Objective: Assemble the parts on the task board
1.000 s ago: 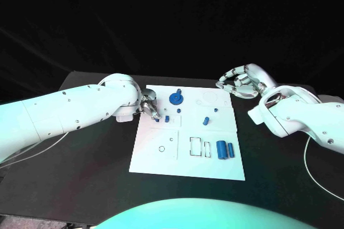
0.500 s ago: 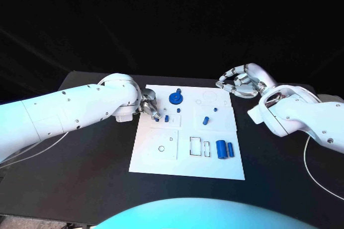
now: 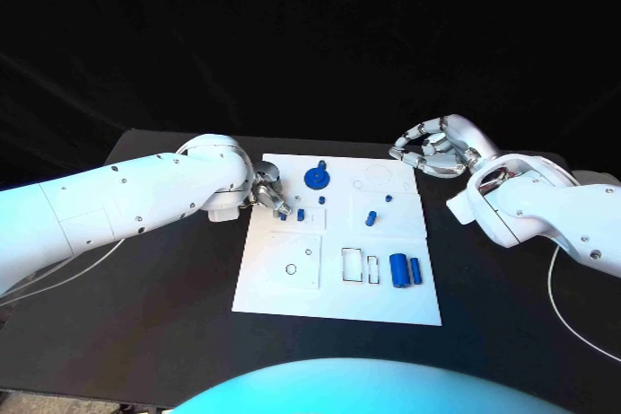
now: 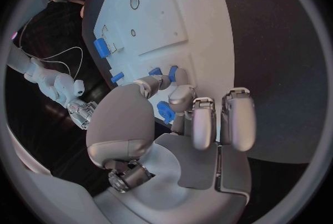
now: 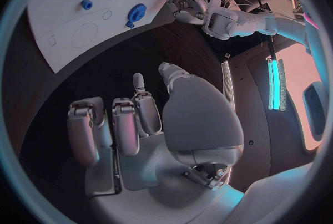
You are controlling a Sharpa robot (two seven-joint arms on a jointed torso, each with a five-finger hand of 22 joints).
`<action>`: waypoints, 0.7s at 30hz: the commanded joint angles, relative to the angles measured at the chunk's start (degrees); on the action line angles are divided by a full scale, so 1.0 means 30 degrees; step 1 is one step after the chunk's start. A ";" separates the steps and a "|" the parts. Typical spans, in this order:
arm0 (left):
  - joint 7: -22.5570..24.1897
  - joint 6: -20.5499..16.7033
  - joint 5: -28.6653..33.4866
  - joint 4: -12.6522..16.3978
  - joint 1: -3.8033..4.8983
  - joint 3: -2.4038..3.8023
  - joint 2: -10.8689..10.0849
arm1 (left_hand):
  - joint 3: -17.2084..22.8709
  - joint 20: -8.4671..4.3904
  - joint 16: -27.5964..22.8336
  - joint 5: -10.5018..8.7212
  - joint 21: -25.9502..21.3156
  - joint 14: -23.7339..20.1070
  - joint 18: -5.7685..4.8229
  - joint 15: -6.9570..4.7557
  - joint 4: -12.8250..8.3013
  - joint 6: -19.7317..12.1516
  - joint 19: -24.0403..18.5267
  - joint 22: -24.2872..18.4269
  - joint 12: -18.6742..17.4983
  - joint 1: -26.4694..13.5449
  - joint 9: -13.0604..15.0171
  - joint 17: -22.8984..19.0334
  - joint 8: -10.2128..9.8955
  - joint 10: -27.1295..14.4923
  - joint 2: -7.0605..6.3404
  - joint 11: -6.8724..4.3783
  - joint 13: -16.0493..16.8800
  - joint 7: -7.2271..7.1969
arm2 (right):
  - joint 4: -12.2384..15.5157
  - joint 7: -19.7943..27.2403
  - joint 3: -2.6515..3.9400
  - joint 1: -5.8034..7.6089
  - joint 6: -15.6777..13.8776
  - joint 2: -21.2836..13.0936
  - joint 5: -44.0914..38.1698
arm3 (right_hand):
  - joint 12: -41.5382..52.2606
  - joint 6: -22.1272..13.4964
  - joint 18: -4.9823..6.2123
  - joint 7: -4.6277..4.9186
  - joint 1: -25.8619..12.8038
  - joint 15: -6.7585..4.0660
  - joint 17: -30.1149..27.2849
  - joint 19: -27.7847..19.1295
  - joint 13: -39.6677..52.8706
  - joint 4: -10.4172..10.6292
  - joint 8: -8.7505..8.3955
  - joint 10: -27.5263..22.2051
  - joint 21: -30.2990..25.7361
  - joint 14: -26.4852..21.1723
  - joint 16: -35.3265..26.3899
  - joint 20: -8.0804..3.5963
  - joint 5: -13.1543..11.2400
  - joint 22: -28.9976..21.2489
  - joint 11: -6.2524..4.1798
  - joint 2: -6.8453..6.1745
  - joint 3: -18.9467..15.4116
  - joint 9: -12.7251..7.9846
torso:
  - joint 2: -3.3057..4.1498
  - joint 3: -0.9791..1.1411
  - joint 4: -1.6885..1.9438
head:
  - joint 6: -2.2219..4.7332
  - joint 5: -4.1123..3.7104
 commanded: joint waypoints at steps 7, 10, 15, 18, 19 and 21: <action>-0.0077 0.0086 0.0226 -0.0109 -0.0026 -0.0014 0.0062 | -0.1006 -0.0132 0.0123 -0.0307 0.0152 0.1951 -0.0322 -0.0135 0.0579 0.0135 0.0310 0.0393 0.0046 -0.0329 -0.0057 0.5029 -0.0214 0.0068 0.0029 -0.0034 0.0132 0.0085 | 0.0016 0.0141 0.0003 -0.0010 -0.0032 -0.0010 -0.0088 | -0.0001 -0.0131 -0.0031 0.0024 -0.0217 -0.0123 0.4157 0.1814 0.1992 -0.0004 0.0094 -0.0034 -0.0137 0.1808 -0.0067 -0.0159 0.0090 0.4769 -0.0071 0.0102 0.0036 0.0020 | 0.0000 0.0000 -0.0008 | 0.0013 0.0012; -0.0086 0.0084 0.0229 -0.0129 -0.0026 -0.0014 0.0059 | -0.1505 -0.0138 0.0123 -0.0469 0.0154 0.1951 -0.0325 -0.0142 0.0910 0.0190 0.0319 0.0409 0.0066 -0.0401 -0.0073 0.5029 -0.0261 0.0083 0.0000 -0.0040 0.0206 0.0080 | 0.0006 0.0145 0.0003 -0.0010 -0.0035 -0.0008 -0.0081 | -0.0010 -0.0145 -0.0029 0.0026 -0.0317 -0.0121 0.4162 0.1811 0.1983 0.0014 0.0102 -0.0041 -0.0145 0.1809 -0.0065 -0.0159 0.0070 0.4764 -0.0068 0.0107 0.0005 0.0023 | 0.0009 -0.0003 -0.0005 | 0.0032 0.0028; -0.0093 -0.0022 0.0239 -0.0140 -0.0028 -0.0006 0.0027 | -0.2258 -0.0146 0.0123 -0.0822 0.0176 0.1951 -0.0335 -0.0145 0.1584 0.0261 0.0345 0.0467 0.0103 -0.0569 -0.0106 0.5029 -0.0352 0.0105 0.0009 -0.0039 0.0337 0.0082 | -0.0015 0.0152 0.0003 -0.0011 -0.0041 0.0004 -0.0073 | -0.0002 -0.0157 -0.0029 0.0027 -0.0410 -0.0119 0.4163 0.1812 0.1989 0.0023 0.0109 -0.0035 -0.0144 0.1809 -0.0065 -0.0158 0.0058 0.4765 -0.0067 0.0124 -0.0018 0.0026 | -0.0004 0.0000 0.0001 | 0.0037 0.0007; -0.0090 -0.0139 0.0242 -0.0125 -0.0029 0.0012 -0.0011 | -0.2516 -0.0149 0.0123 -0.0936 0.0183 0.1951 -0.0338 -0.0150 0.1872 0.0282 0.0353 0.0487 0.0108 -0.0617 -0.0116 0.5029 -0.0386 0.0105 0.0025 -0.0038 0.0375 0.0084 | -0.0023 0.0156 0.0003 -0.0011 -0.0042 0.0009 -0.0071 | -0.0015 -0.0160 -0.0028 0.0026 -0.0429 -0.0119 0.4163 0.1810 0.1978 0.0022 0.0111 -0.0045 -0.0148 0.1809 -0.0066 -0.0158 0.0056 0.4763 -0.0066 0.0127 -0.0023 0.0027 | 0.0000 -0.0017 0.0004 | 0.0075 -0.0002; -0.0089 -0.0182 0.0243 -0.0115 -0.0029 0.0022 -0.0028 | -0.2586 -0.0151 0.0123 -0.0958 0.0166 0.1951 -0.0332 -0.0150 0.1962 0.0287 0.0343 0.0459 0.0109 -0.0640 -0.0119 0.5029 -0.0396 0.0105 0.0037 -0.0038 0.0385 0.0085 | -0.0025 0.0158 0.0003 -0.0011 -0.0044 0.0011 -0.0071 | -0.0015 -0.0160 -0.0028 0.0026 -0.0429 -0.0119 0.4163 0.1810 0.1978 0.0022 0.0111 -0.0045 -0.0148 0.1809 -0.0066 -0.0158 0.0056 0.4763 -0.0066 0.0127 -0.0023 0.0027 | -0.0002 -0.0016 -0.0003 | 0.0079 -0.0008; -0.0083 -0.0281 0.0244 -0.0081 -0.0029 0.0047 -0.0074 | -0.2677 -0.0153 0.0123 -0.0998 0.0171 0.1951 -0.0334 -0.0152 0.2058 0.0295 0.0348 0.0471 0.0108 -0.0662 -0.0121 0.5029 -0.0405 0.0102 0.0039 -0.0038 0.0394 0.0086 | -0.0031 0.0163 0.0003 -0.0012 -0.0049 0.0013 -0.0070 | -0.0015 -0.0160 -0.0028 0.0026 -0.0429 -0.0119 0.4163 0.1810 0.1978 0.0022 0.0111 -0.0045 -0.0148 0.1809 -0.0066 -0.0158 0.0056 0.4763 -0.0066 0.0127 -0.0023 0.0027 | 0.0002 -0.0012 -0.0011 | 0.0096 -0.0004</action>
